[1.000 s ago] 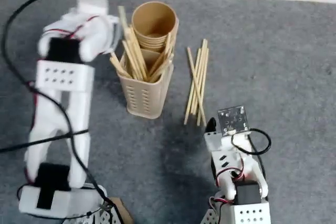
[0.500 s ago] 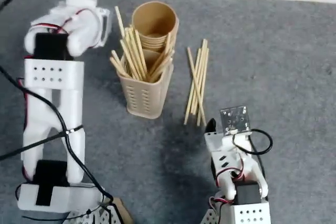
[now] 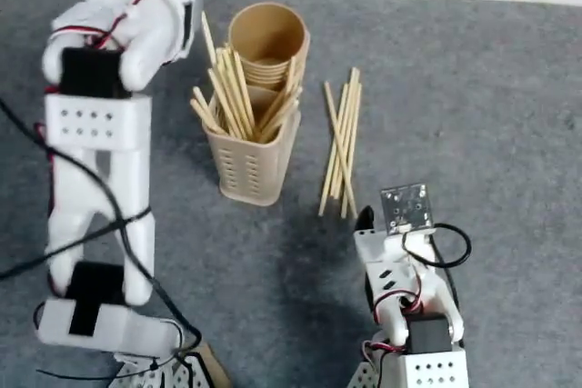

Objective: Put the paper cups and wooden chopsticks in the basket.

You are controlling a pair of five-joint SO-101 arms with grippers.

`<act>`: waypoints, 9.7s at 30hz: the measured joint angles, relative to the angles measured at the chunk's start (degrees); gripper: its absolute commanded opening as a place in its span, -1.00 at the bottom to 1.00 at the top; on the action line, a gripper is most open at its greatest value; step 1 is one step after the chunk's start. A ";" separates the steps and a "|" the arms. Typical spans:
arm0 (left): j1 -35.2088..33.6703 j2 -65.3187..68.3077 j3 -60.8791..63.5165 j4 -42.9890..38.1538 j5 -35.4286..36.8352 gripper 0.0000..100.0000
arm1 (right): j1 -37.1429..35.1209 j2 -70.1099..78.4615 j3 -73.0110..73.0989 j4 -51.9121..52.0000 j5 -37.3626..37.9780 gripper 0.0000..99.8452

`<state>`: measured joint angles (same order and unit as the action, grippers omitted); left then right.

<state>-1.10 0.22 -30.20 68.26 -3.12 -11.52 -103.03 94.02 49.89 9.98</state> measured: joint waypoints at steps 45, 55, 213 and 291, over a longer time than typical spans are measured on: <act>-5.19 -21.36 0.97 31.56 6.42 -0.69 | 0.09 51.08 -38.86 10.37 -0.09 -0.76; -5.19 -42.11 48.18 9.49 -0.35 -0.69 | 1.58 59.08 -41.32 10.37 -8.88 -0.76; -9.85 -50.99 90.29 -21.19 9.67 -0.69 | 7.38 111.82 -77.45 12.22 -9.67 -0.99; -9.85 -50.99 90.29 -21.19 9.67 -0.69 | 3.96 96.18 -64.35 1.14 -10.20 -0.99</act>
<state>-10.95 -50.77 60.09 47.08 6.55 -7.56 -6.86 29.67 51.03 -0.22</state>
